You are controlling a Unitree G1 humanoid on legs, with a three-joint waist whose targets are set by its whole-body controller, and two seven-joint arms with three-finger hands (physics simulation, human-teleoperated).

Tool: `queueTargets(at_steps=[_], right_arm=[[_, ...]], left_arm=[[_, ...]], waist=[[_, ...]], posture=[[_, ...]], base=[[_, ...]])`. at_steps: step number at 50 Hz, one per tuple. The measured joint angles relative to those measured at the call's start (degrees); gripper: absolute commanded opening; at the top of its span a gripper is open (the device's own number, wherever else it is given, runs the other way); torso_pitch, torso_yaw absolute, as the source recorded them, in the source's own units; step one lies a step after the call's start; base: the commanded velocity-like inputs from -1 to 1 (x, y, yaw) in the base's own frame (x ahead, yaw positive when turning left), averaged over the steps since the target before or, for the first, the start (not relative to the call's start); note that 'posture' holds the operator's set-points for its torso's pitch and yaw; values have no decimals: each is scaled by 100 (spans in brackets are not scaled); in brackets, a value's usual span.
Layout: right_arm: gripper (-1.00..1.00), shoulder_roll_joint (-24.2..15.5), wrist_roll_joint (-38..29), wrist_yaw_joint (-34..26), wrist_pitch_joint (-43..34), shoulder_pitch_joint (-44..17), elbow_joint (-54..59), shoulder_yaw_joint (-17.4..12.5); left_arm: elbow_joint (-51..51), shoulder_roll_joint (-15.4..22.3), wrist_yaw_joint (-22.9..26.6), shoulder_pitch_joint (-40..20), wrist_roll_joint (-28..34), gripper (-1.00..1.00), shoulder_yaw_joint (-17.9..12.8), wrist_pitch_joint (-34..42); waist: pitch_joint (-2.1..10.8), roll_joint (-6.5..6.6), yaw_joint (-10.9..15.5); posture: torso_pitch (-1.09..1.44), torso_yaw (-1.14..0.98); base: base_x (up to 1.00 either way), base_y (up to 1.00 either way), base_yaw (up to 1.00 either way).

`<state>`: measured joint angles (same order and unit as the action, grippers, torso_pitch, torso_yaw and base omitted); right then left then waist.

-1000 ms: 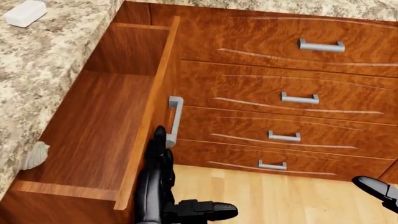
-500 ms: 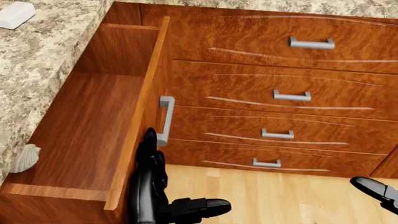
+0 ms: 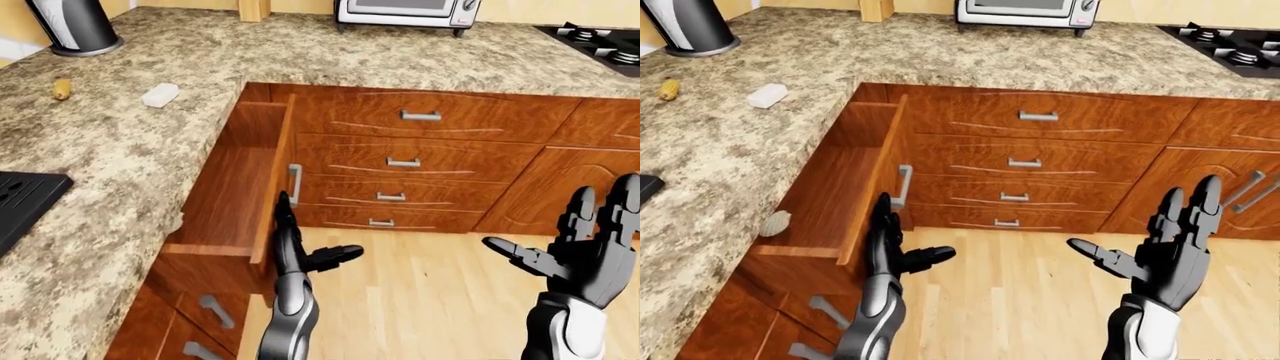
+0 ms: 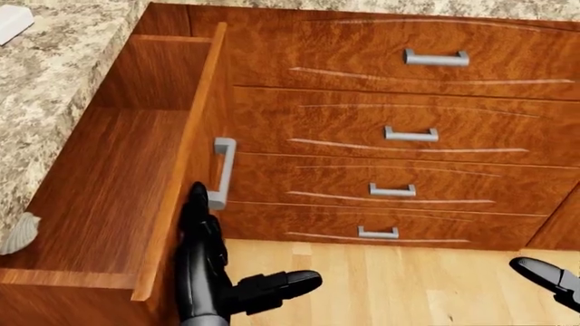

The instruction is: Close the right drawer.

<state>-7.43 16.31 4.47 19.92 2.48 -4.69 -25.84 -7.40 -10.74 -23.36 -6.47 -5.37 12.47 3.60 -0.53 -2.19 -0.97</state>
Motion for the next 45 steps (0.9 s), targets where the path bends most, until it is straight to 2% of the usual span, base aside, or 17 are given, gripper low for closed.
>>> queueTargets(at_steps=[11, 45], right_arm=[[100, 6, 4, -10, 9, -10, 27, 21], [100, 2, -15, 6, -14, -8, 34, 23]], left_arm=[[-222, -18, -111, -113, -161, 100, -115, -105], [-801, 360, -686, -897, -790, 100, -974, -93]], waist=[[21, 6, 16], [0, 44, -2]], posture=[[0, 0], [0, 0]], base=[[0, 0, 0], [0, 0, 0]])
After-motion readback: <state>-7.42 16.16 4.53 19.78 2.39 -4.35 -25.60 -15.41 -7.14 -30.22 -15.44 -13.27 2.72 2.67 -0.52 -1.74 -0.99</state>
